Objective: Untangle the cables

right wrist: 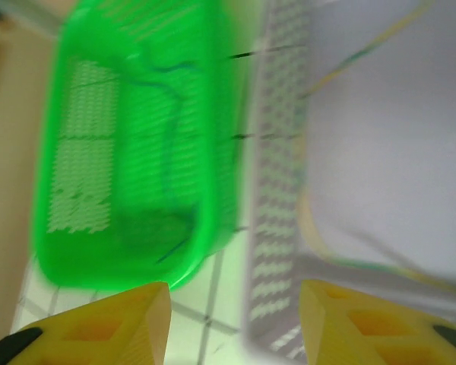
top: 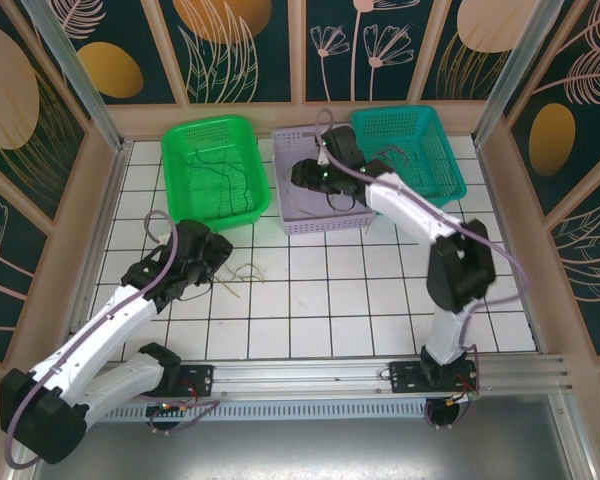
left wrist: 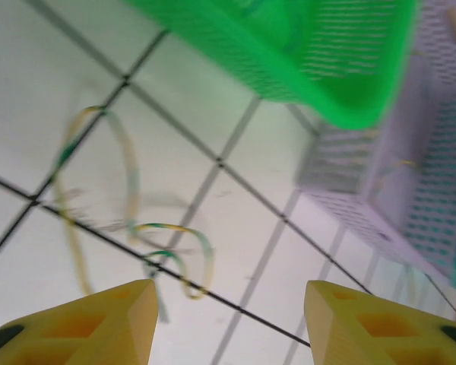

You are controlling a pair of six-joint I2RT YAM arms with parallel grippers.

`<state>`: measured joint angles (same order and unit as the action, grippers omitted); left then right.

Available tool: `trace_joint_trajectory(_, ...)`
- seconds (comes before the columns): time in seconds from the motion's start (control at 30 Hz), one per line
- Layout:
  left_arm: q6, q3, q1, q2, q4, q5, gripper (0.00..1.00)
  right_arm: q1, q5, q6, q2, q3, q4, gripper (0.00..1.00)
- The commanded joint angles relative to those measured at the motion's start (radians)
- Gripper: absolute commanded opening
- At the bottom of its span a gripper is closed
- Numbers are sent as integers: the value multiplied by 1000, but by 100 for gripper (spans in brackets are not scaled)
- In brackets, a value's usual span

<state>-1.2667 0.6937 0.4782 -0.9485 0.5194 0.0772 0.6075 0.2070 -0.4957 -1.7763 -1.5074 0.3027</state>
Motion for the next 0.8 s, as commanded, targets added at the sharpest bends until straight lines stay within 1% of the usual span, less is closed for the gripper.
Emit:
trace_joint_trajectory(0.0,-74,-86,-45,-2,-107,-113,51,122,-8,24,60,177,-177,49)
trace_joint_trajectory(0.07,-108,-124,-51,-33,-190,-129,50,217,-15,64,75,261,-191,50)
trace_joint_trajectory(0.13,-117,-129,-56,-64,-220,-124,49,296,-20,120,58,316,-193,52)
trace_joint_trajectory(0.23,-90,-85,-59,-73,-156,-64,48,353,-54,193,-4,338,-169,55)
trace_joint_trajectory(0.3,-64,-60,-64,-65,-111,-29,48,353,-72,231,-50,320,-153,56)
trace_joint_trajectory(0.37,-44,-44,-67,-54,-78,-7,47,354,-98,294,-109,267,-117,56)
trace_joint_trajectory(0.47,-38,-34,-67,-46,-62,-7,46,354,-87,360,-179,184,-75,56)
trace_joint_trajectory(0.67,-34,-28,-67,-23,-39,-3,46,353,-33,398,-275,82,-38,44)
trace_joint_trajectory(0.77,-22,-13,-67,-16,-16,9,46,354,-11,387,-289,78,-42,43)
